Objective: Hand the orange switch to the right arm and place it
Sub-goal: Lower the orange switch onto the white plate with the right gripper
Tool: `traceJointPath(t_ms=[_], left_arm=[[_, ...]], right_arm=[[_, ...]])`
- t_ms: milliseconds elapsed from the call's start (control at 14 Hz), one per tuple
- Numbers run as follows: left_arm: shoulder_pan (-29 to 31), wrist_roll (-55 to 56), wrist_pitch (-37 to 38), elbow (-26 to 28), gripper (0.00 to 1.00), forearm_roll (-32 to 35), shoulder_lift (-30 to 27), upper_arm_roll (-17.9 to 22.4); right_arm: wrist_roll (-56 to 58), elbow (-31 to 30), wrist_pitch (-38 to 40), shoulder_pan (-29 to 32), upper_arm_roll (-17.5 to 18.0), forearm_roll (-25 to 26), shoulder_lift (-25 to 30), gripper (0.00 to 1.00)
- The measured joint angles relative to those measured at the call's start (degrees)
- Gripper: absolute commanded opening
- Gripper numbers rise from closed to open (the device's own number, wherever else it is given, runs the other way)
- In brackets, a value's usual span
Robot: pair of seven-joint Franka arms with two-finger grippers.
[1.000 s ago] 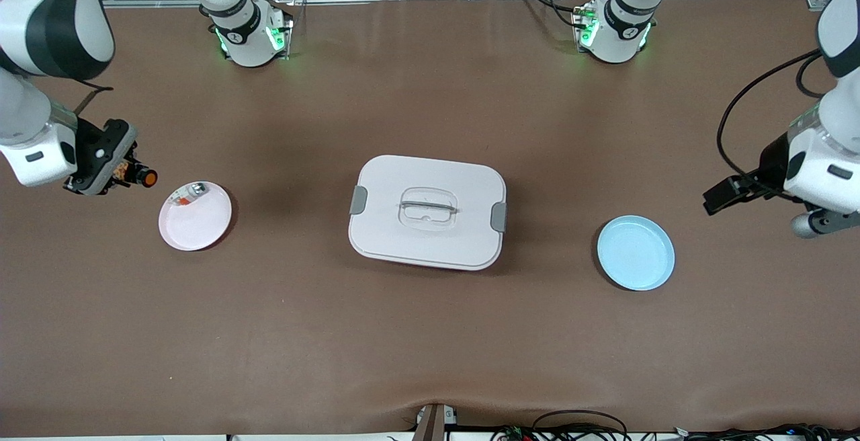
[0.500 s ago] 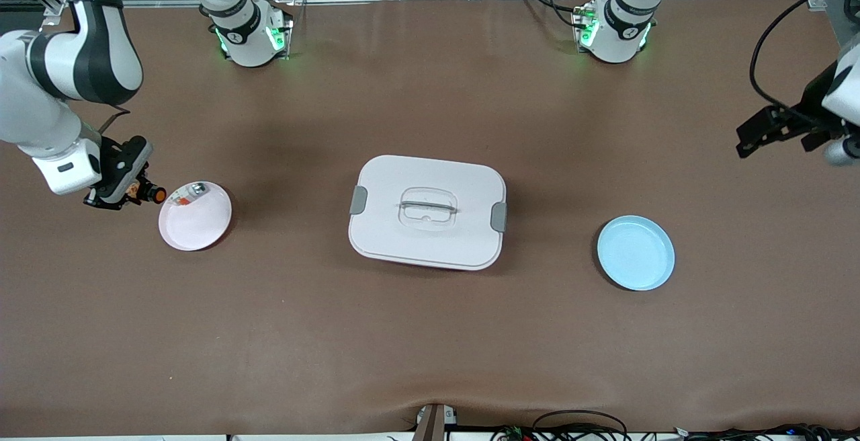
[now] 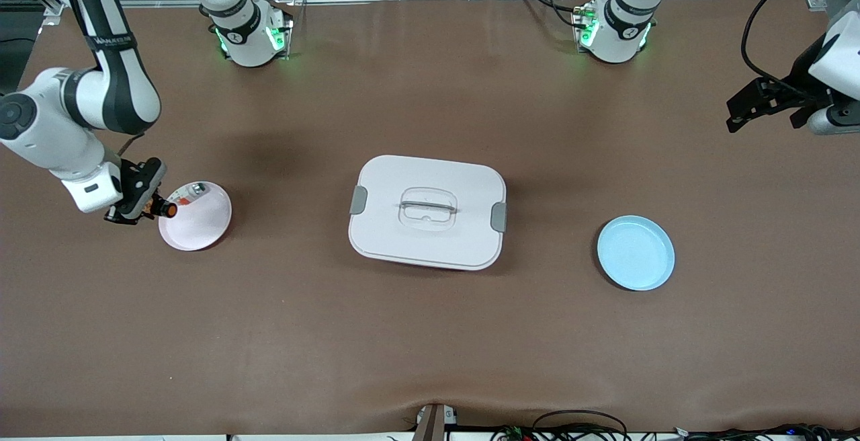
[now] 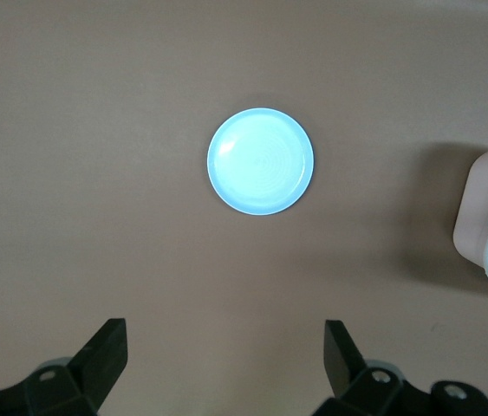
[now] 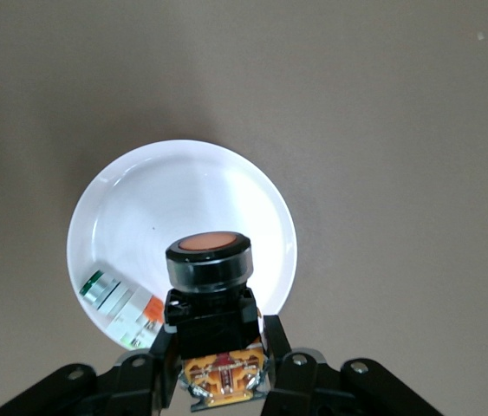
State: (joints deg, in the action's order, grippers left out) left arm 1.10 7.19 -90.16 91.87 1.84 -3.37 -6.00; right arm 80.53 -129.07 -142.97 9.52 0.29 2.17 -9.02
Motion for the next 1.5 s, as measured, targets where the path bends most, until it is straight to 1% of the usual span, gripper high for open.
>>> traceJointPath(t_ms=[214,357,643,1000,1500], left_arm=[[-0.1,0.0,0.0,0.1,1.00,0.0,0.0,0.0],[-0.1,0.0,0.0,0.2,1.00,0.0,0.0,0.0],[-0.3,0.0,0.0,0.5,1.00,0.0,0.0,-0.2],[-0.3,0.0,0.0,0.7,1.00,0.0,0.1,-0.2],[-0.3,0.0,-0.1,1.2,1.00,-0.1,0.1,-0.4]], right_arm=[[0.1,-2.4,-5.3,0.0,0.1,0.0,-2.7,0.00],[1.1,-3.6,-7.3,0.0,0.2,0.1,-4.1,0.00],[4.2,-4.4,-8.1,0.0,0.3,0.1,-6.8,0.00],[4.5,-4.5,-10.9,0.0,0.5,0.1,-10.0,0.00],[4.5,-2.5,-11.8,0.0,0.6,0.1,-12.6,0.00]])
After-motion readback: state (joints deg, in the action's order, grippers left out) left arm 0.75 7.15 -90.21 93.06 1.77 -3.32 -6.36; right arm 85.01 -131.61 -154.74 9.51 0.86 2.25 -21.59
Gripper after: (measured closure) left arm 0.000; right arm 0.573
